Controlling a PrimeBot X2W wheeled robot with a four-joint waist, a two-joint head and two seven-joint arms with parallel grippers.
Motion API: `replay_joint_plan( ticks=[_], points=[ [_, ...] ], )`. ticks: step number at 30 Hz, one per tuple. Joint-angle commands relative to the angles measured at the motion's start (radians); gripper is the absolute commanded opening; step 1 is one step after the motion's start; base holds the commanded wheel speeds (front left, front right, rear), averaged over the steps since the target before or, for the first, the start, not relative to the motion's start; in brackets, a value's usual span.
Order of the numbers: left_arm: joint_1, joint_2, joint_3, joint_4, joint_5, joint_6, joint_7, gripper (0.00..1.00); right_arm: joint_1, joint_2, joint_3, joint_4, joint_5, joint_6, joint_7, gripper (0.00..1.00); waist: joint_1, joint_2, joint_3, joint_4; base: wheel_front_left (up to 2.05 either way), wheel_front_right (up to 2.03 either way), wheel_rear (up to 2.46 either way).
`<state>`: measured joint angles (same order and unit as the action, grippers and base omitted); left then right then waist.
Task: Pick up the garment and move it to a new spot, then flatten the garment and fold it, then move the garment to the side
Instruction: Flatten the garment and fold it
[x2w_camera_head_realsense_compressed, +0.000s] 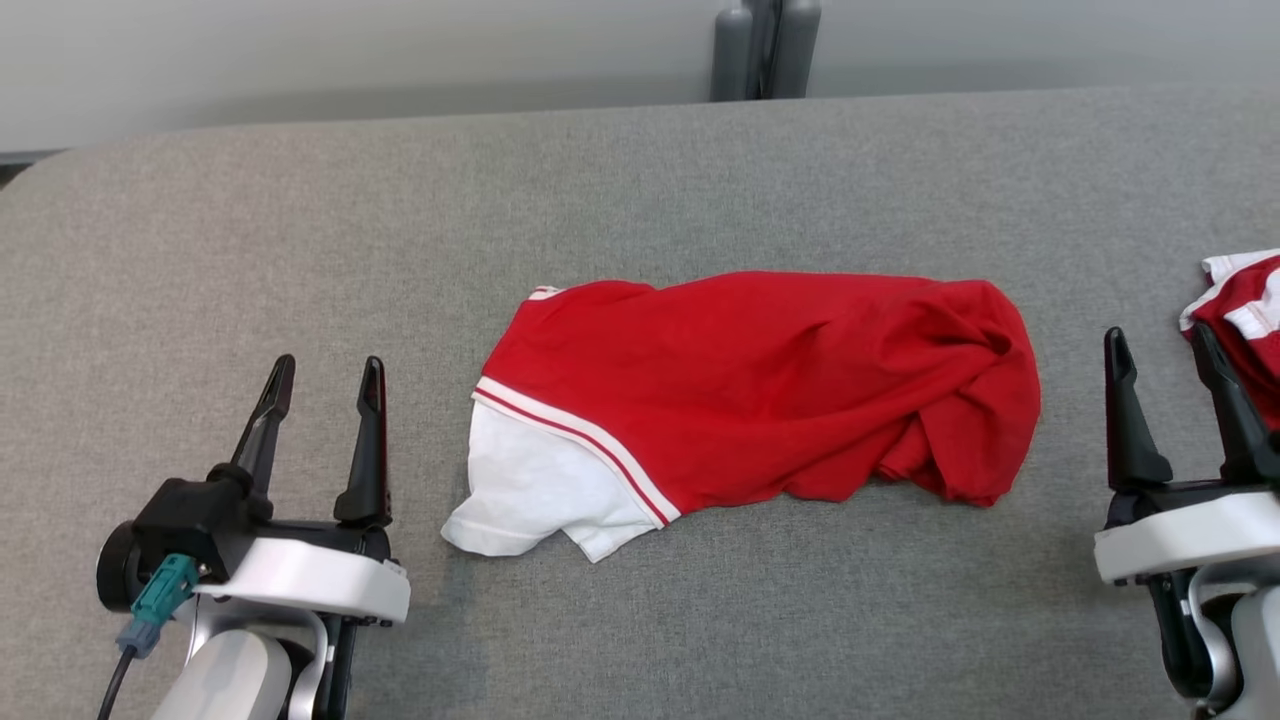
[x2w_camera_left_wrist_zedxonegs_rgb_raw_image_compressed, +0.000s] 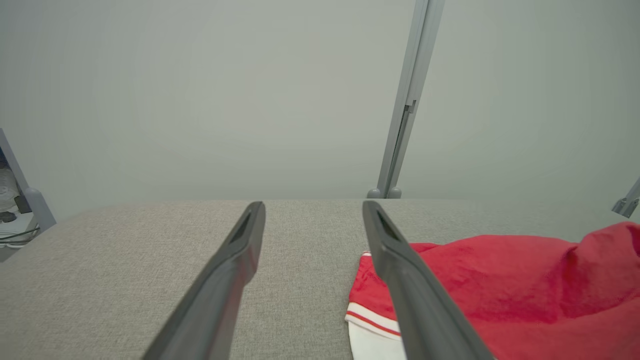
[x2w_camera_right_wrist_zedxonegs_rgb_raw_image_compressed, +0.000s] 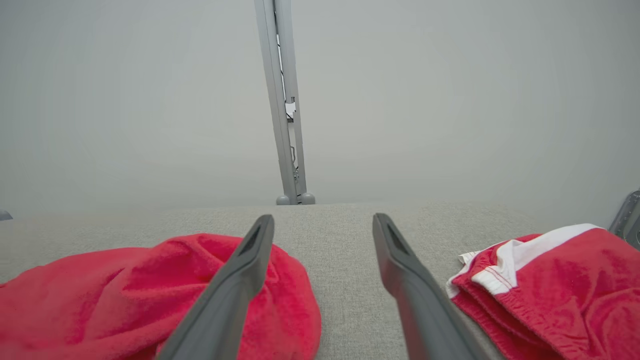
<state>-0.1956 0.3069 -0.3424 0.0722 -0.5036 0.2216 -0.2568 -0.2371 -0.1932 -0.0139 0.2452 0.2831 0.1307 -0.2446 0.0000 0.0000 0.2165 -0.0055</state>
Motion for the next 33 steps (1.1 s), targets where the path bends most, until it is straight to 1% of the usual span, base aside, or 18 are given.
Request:
replay_joint_plan(
  ticks=[1,8,14,28,30,32,33],
  points=[
    [0.011,0.008,0.002,-0.002,0.000,0.007,-0.004,1.00,0.021,0.003,-0.004,-0.030,-0.019,0.000,0.011,1.00,0.0000,0.0000,-0.017,-0.004,0.00,0.00,0.00],
    [0.076,0.016,0.004,-0.005,-0.006,0.021,-0.003,1.00,0.135,0.054,0.002,-0.197,-0.079,0.000,0.095,1.00,0.0000,0.0000,-0.090,-0.008,0.00,0.00,0.00],
    [0.117,0.030,0.002,-0.017,-0.008,0.034,0.014,1.00,0.211,0.082,-0.010,-0.272,-0.084,0.000,0.151,1.00,0.0000,0.0000,-0.125,-0.005,0.00,0.00,0.00],
    [0.135,0.041,-0.010,-0.045,-0.011,0.051,0.040,1.00,0.244,0.097,-0.021,-0.301,-0.086,0.000,0.180,1.00,0.0000,0.0000,-0.127,0.004,0.00,0.00,0.00],
    [0.131,0.041,-0.012,-0.048,-0.011,0.051,0.039,1.00,0.241,0.091,-0.009,-0.296,-0.093,0.000,0.189,1.00,0.0000,0.0000,-0.122,0.006,0.00,0.00,0.00],
    [0.120,0.042,-0.013,-0.051,-0.009,0.051,0.041,1.00,0.233,0.071,0.013,-0.276,-0.121,0.000,0.209,1.00,0.0000,0.0000,-0.114,0.010,0.00,0.00,0.00],
    [0.108,0.040,-0.017,-0.053,-0.006,0.050,0.043,1.00,0.223,0.056,0.055,-0.249,-0.145,0.000,0.220,1.00,0.0000,0.0000,-0.103,0.016,0.00,0.00,0.00]
  ],
)
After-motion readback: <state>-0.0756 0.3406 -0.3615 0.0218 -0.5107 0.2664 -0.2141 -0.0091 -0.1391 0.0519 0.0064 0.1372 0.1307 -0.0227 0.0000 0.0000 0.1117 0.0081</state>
